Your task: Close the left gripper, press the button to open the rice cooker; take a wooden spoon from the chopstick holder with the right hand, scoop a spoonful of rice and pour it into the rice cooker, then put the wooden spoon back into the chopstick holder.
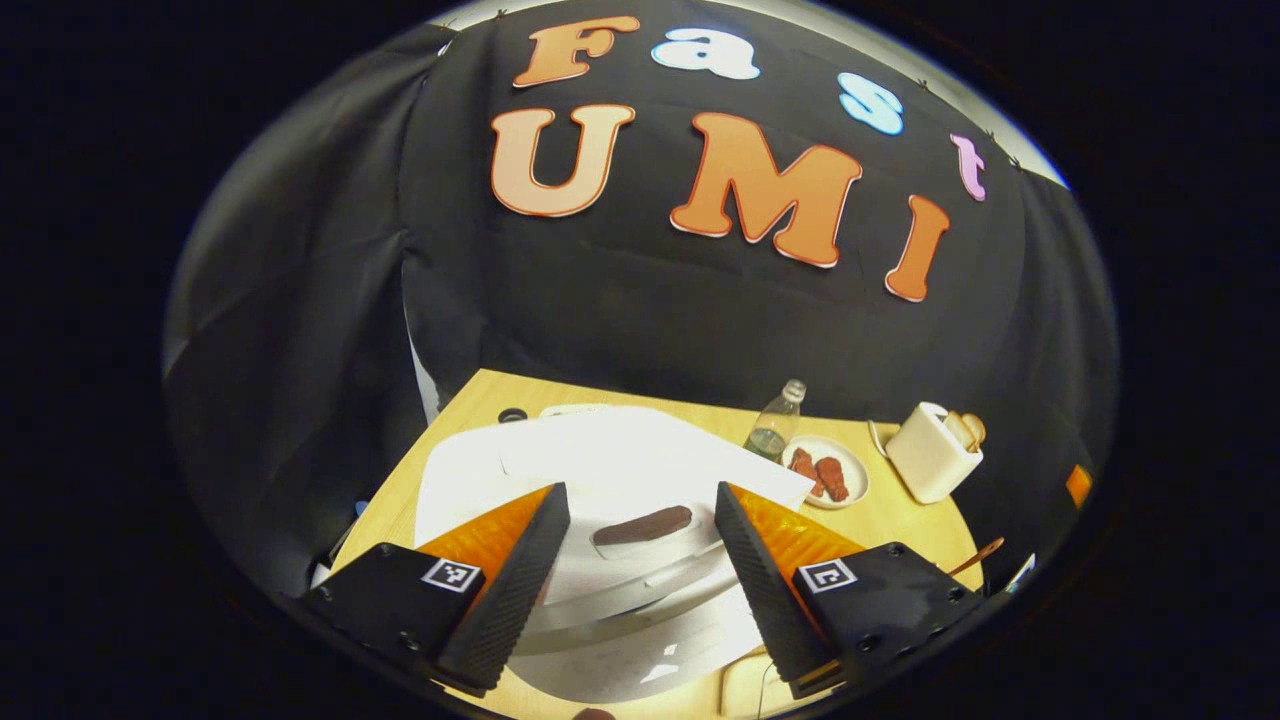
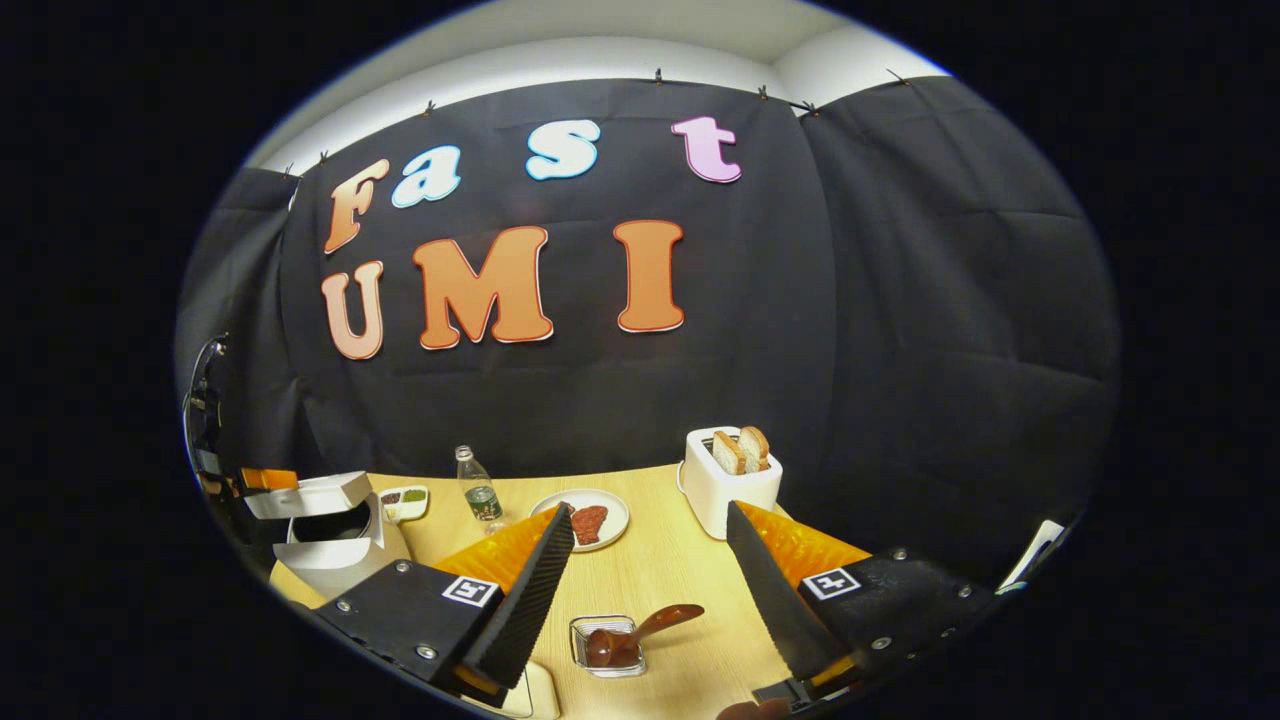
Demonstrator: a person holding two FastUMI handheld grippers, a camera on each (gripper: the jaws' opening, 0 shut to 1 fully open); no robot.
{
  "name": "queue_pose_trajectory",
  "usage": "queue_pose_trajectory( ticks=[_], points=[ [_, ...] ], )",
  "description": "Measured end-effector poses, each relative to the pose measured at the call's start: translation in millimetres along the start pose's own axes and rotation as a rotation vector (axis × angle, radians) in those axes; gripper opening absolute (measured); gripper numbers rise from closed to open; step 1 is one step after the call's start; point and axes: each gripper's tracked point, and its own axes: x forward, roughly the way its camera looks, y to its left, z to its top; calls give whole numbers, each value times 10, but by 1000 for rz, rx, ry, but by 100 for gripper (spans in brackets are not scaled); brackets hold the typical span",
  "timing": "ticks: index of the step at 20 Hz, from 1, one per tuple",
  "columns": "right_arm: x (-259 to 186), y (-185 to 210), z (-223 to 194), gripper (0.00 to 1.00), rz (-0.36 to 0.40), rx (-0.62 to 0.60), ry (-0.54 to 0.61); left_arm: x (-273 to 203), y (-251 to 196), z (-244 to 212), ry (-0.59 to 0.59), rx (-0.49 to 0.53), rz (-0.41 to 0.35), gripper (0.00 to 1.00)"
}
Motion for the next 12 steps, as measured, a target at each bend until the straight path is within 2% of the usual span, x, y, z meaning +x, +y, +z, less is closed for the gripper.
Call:
queue_pose_trajectory(
  ticks=[5,8,10,12],
  points=[
    [20,32,-109,95,11,33,30,146,28,-389,65,-37,8,99],
    [13,24,-187,95,10,55,49,169,46,-448,42,-60,19,100],
    [19,20,-229,95,5,61,57,187,39,-548,55,-14,42,100],
    [28,3,-273,95,-5,59,60,224,29,-616,54,112,81,100]
  ],
)
